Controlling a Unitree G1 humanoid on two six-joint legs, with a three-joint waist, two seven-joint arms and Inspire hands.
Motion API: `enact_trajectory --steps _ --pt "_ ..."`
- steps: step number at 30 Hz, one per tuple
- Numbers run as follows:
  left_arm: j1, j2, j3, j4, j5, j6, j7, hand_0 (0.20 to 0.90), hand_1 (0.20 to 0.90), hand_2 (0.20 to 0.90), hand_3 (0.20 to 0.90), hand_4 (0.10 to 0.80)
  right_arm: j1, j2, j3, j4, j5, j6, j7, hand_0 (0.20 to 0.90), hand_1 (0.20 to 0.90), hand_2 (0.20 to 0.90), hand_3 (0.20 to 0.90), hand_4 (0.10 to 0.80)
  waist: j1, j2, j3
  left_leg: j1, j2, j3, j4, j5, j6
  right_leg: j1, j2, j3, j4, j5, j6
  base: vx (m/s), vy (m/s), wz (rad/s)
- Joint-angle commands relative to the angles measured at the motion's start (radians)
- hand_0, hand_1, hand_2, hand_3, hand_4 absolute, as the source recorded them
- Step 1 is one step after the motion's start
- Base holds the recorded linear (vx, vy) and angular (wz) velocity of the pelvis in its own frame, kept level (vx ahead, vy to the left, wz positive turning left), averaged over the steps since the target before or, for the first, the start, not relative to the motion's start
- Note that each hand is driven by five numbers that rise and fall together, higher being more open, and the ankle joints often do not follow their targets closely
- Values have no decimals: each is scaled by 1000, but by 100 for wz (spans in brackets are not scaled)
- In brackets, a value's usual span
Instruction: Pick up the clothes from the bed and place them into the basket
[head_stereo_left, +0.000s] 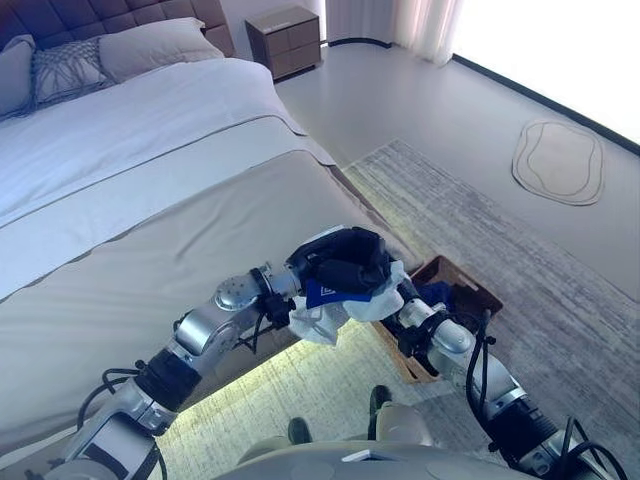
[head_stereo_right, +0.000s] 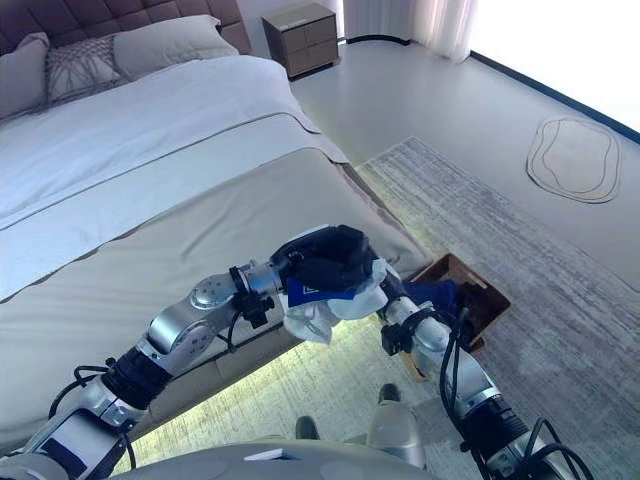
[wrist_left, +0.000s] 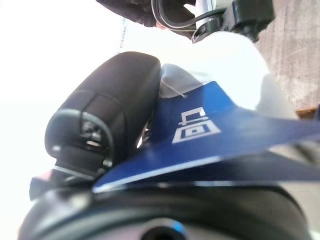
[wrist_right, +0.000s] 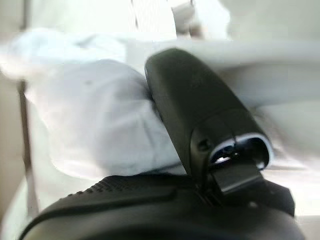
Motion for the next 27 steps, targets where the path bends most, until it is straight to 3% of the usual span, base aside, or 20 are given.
enact_trajectory --steps 1,2,5,10,13,14,18,22,24,27 --pt "-68 -46 98 -61 -67 -112 44 611 611 611 562 462 -168 41 -134 -90 -39 -177 -111 300 300 300 200 100 11 -22 -48 55 -85 -28 -10 -124 69 2 16 79 -85 128 54 55 -40 -12" --pt "-65 -43 118 -56 -51 -115 72 900 900 900 900 800 -179 32 -164 -86 -53 -188 -149 300 300 300 200 100 15 -23 -48 54 -84 -29 -10 -125 71 10 18 75 -84 122 52 62 -64 -5" --pt "-36 -33 185 -27 4 -129 127 900 900 900 900 800 -202 -4 -273 -53 -108 -214 -220 300 300 300 200 100 24 -25 -52 54 -79 -30 -10 -127 78 24 18 75 -66 106 48 49 -98 -8" --pt "49 -16 276 112 186 -199 223 900 900 900 900 800 -177 -81 -439 48 -136 -216 -297 300 300 300 200 100 21 -25 -56 44 -63 -66 7 -133 87 40 11 175 -35 67 39 73 -156 5" --pt "138 -3 309 254 227 -222 263 900 900 900 900 800 -181 -134 -489 114 -127 -192 -278 300 300 300 200 100 38 -33 -45 48 -51 -52 21 -152 82 45 -20 154 -54 90 49 94 -249 15" --pt "193 -14 335 352 237 -217 291 900 900 900 900 800 -189 -164 -512 148 -117 -172 -263 300 300 300 200 100 48 -38 -38 44 -39 -42 34 -155 76 55 -14 138 -66 64 49 134 -435 -2" --pt "267 -53 360 674 339 -295 392 900 900 900 900 800 -246 -230 -509 241 -132 -139 -235 300 300 300 200 100 59 -49 -33 21 3 -28 71 -153 42 93 10 125 -110 33 18 92 -339 0" --pt "263 -98 400 915 427 -267 471 900 900 900 900 800 -286 -251 -468 317 -191 -117 -217 300 300 300 200 100 60 -59 -32 2 37 -12 119 -149 8 112 25 95 -118 10 -13 118 -302 2" --pt "245 -111 383 1065 540 -266 521 900 900 900 900 800 -334 -269 -426 379 -211 -92 -210 300 300 300 200 100 58 -67 -29 -18 58 -10 165 -147 -15 123 32 78 -117 -3 -33 163 -319 8" --pt "248 -124 370 1158 597 -213 518 900 900 900 900 800 -356 -286 -406 424 -227 -55 -198 300 300 300 200 100 57 -67 -28 -29 66 -20 191 -151 -28 126 38 75 -110 -19 -49 134 -195 6"
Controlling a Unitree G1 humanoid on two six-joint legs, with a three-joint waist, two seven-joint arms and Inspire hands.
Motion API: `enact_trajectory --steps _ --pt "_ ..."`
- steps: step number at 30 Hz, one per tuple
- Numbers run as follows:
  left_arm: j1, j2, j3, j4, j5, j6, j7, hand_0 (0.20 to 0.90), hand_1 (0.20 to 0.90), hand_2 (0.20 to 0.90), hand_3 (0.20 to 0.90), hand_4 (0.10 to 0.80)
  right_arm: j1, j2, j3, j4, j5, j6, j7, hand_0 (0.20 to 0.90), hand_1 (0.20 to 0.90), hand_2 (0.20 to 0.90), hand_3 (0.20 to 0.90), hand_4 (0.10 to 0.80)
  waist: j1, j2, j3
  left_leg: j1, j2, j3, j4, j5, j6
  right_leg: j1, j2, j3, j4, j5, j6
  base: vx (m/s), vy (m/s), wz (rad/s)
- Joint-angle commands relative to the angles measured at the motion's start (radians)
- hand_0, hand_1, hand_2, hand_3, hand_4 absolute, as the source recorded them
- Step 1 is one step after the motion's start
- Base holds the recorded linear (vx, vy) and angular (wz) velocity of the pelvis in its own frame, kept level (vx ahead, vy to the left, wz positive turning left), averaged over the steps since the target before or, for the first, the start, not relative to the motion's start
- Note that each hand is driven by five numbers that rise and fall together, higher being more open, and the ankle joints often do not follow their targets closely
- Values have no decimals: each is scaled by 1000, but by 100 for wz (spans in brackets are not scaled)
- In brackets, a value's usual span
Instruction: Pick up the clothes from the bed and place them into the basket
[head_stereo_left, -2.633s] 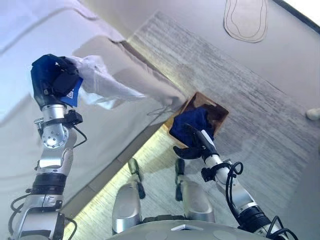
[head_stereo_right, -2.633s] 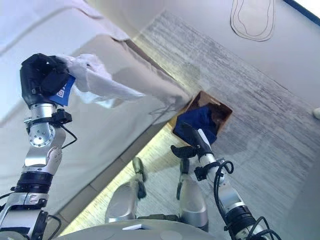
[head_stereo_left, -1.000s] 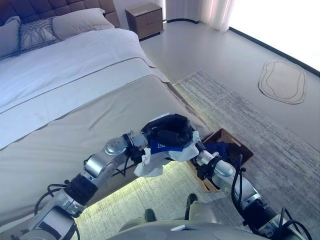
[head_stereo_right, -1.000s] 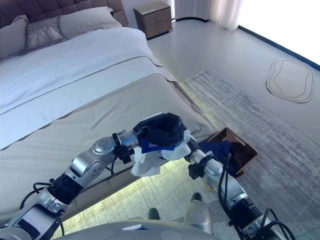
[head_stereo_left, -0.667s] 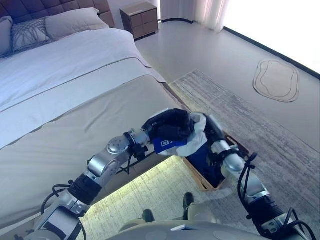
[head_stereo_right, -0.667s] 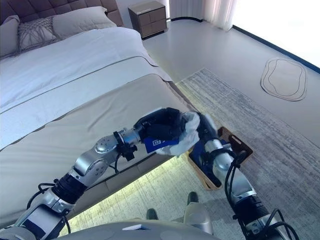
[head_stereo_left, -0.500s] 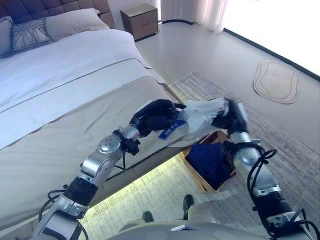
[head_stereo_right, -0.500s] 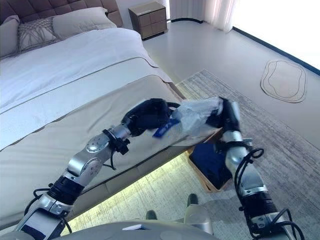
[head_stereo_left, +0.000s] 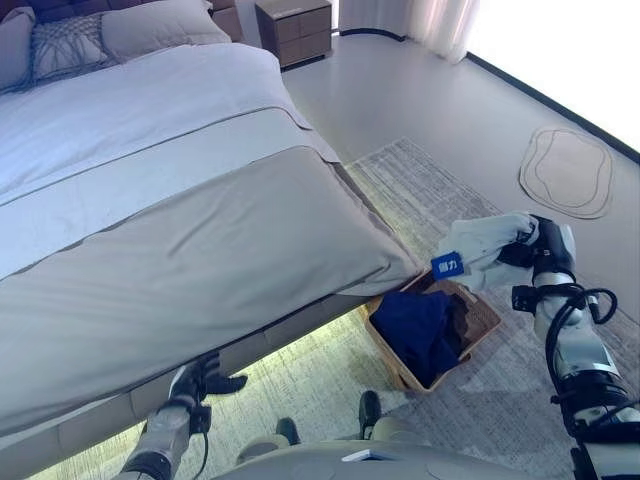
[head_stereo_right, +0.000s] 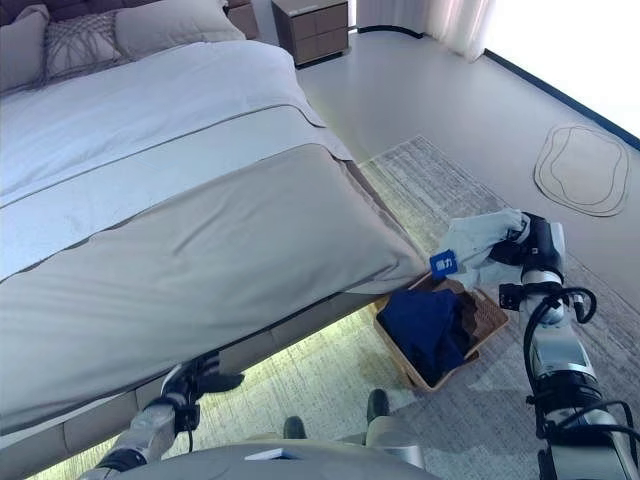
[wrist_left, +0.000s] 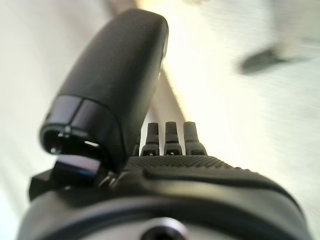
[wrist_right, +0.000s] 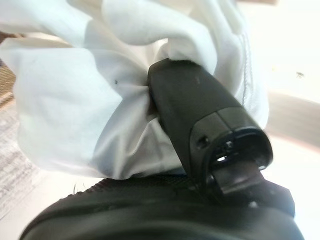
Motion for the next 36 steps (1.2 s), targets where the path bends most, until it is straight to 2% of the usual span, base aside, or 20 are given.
enact_trajectory --steps 1,3,4,5,10,12,19,28,36 --pt "-72 49 -18 23 119 -28 26 900 900 900 900 800 -174 -115 17 -22 -54 -58 -15 300 300 300 200 100 10 -59 -55 -47 14 3 157 -155 -7 -22 -29 57 117 -91 -13 134 -176 16" --pt "-50 35 -45 64 150 -34 7 900 900 900 900 800 -190 -131 36 28 -92 -16 -8 300 300 300 200 100 16 -58 -53 -50 17 -11 165 -156 -15 -16 -25 53 119 -103 -23 163 -200 13" --pt "-39 24 -55 63 142 -40 -11 900 900 900 900 800 -194 -140 45 56 -114 22 -11 321 321 321 225 125 19 -55 -55 -46 17 -18 162 -154 -19 -15 -22 47 121 -110 -28 124 -154 7" --pt "-32 18 -64 57 139 -47 -18 900 900 900 900 800 -196 -148 50 90 -137 43 -6 900 900 900 900 800 22 -51 -54 -48 19 -24 162 -149 -23 -17 -20 43 123 -115 -32 89 -140 11" --pt "-22 14 -147 3 218 -104 -65 900 900 900 900 800 -214 -187 79 180 -195 98 -13 900 900 900 900 800 31 -30 -41 -58 25 -40 150 -121 -37 -27 -12 23 129 -125 -44 7 -83 15" --pt "-28 24 -160 -25 200 -109 -58 900 900 900 900 800 -210 -192 90 185 -236 121 -9 900 900 900 900 800 29 -21 -39 -57 23 -42 142 -118 -39 -29 -10 18 130 -130 -47 0 -18 3" --pt "-43 39 -134 -83 172 -104 -70 900 900 900 900 800 -171 -199 98 216 -311 137 -5 900 900 900 900 800 25 -13 -41 -58 22 -33 140 -108 -43 -22 -6 6 125 -138 -55 -11 -22 2" --pt "-28 33 -128 -39 195 -92 -67 900 900 900 900 800 -141 -180 99 196 -299 110 -37 900 900 900 900 800 18 -23 -43 -66 28 -23 158 -101 -47 -3 5 23 103 -137 -57 -23 -20 1" --pt "-15 21 -130 -21 141 -93 -167 900 900 900 900 800 -99 -147 81 160 -240 74 -28 900 900 900 900 800 8 -27 -51 -64 31 -4 162 -105 -48 2 9 30 96 -140 -55 -17 15 0"
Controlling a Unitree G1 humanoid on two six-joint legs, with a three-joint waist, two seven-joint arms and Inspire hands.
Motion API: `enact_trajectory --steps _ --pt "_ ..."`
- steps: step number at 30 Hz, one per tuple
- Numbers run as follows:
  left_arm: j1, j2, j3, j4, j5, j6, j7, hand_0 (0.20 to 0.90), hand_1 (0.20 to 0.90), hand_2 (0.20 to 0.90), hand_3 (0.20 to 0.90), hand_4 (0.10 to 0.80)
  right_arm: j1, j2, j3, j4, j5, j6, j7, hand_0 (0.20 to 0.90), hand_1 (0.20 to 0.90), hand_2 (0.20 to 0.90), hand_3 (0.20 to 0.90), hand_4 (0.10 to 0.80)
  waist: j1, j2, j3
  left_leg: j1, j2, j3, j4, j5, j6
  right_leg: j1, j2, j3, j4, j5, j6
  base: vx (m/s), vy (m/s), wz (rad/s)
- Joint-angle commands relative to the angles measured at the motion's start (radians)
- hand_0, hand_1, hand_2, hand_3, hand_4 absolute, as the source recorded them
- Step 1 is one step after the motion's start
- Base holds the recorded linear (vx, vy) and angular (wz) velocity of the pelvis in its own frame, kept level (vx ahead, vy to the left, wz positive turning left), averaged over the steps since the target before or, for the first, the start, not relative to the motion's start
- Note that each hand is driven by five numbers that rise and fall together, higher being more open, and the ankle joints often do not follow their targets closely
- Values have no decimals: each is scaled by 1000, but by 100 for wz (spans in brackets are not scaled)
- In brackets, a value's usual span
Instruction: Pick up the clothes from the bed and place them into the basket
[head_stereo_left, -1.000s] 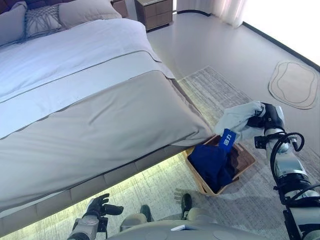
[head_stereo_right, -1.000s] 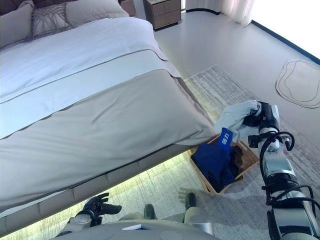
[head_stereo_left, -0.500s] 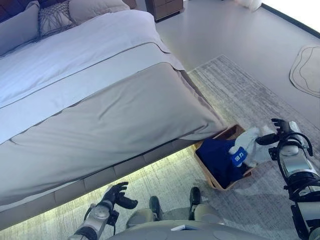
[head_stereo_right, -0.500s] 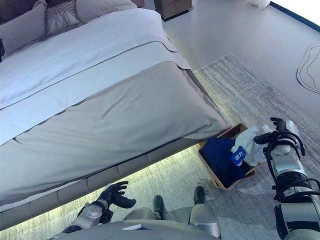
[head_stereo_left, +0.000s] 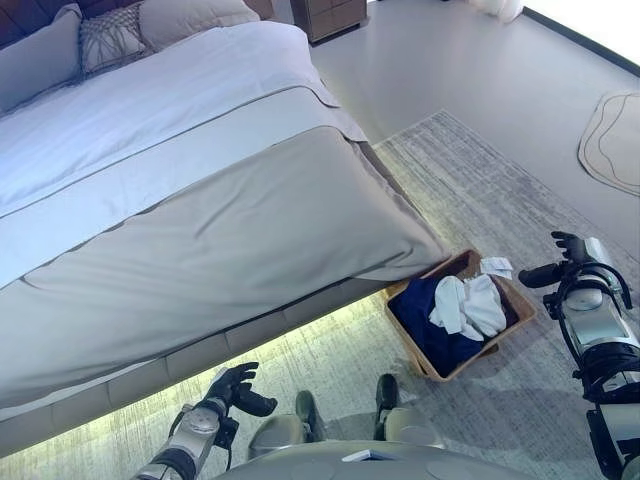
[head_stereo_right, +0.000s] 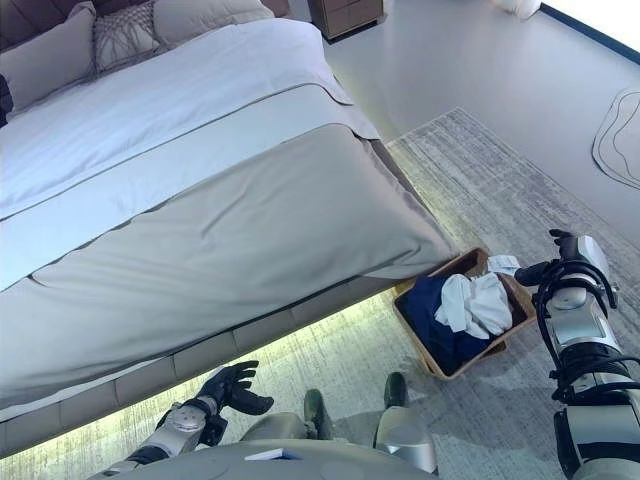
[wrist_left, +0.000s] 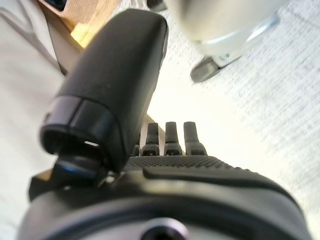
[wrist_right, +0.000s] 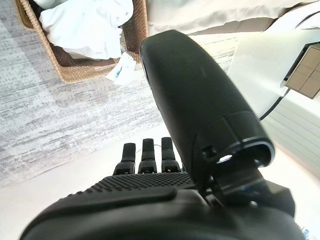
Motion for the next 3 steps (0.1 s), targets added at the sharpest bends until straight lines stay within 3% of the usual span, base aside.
enact_trajectory --steps 1,3 --pt "23 59 5 19 -38 -31 -35 900 900 900 900 800 -4 -13 42 -78 47 -118 -39 900 900 900 900 800 -8 -84 -108 20 22 59 110 -201 30 24 7 73 94 -124 -33 -46 65 2" --pt "23 55 6 21 -50 -33 -34 900 900 900 900 800 17 7 35 -90 80 -133 -31 900 900 900 900 800 -12 -84 -110 24 23 69 98 -204 31 24 6 73 92 -123 -31 -29 42 1"
